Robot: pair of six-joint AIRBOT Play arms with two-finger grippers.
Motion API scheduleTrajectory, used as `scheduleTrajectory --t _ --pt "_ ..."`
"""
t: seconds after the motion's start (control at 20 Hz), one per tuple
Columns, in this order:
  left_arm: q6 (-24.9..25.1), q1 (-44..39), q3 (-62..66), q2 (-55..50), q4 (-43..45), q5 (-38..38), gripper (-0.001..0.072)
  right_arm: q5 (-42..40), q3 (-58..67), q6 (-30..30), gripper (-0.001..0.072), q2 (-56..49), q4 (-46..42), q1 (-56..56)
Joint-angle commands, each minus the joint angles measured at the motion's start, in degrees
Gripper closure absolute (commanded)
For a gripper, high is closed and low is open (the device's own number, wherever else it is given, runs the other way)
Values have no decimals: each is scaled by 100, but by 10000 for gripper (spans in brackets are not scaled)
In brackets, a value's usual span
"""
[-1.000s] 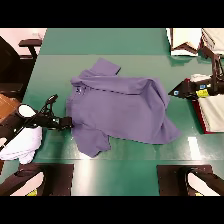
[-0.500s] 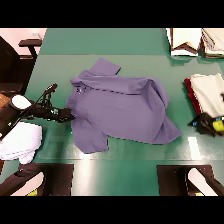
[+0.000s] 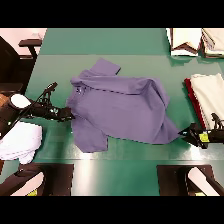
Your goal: Fold the shirts.
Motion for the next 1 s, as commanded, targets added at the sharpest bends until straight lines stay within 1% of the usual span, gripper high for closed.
scheduleTrajectory --t 0.0,0.05,0.1,0.15,0.25,0.35,0.4,0.5,0.6,0.65,0.8,0.95 --pt "2 -2 7 2 -2 0 685 -313 98 -55 349 -468 214 354" --pt "2 -2 7 2 -2 -7 685 -428 197 -55 354 -662 210 636" --pt "22 -2 17 2 2 -4 686 -555 302 -55 441 -809 210 907" --pt "114 0 59 4 2 -26 686 -680 426 -55 546 -920 205 1196" --pt "111 0 374 17 63 -212 686 -732 798 -52 691 -990 203 1690" --pt "46 17 990 225 280 -350 686 -647 1360 -48 691 -688 205 2011" --pt "-70 17 1423 433 479 -352 686 -590 1731 -48 691 -442 208 2100" --pt "-291 17 2490 841 960 -350 686 -535 2736 -44 691 83 203 2179" --pt "-411 15 3762 1126 1281 -348 686 -557 3912 -39 691 522 203 2135" --pt "-492 15 4413 1200 1327 -350 686 -562 4551 -20 691 669 197 2098" --pt "-511 15 6417 1213 1331 -323 686 -387 6317 26 692 911 101 1954" --pt "-680 17 7855 1213 1331 -256 687 214 7930 28 692 901 103 1631"
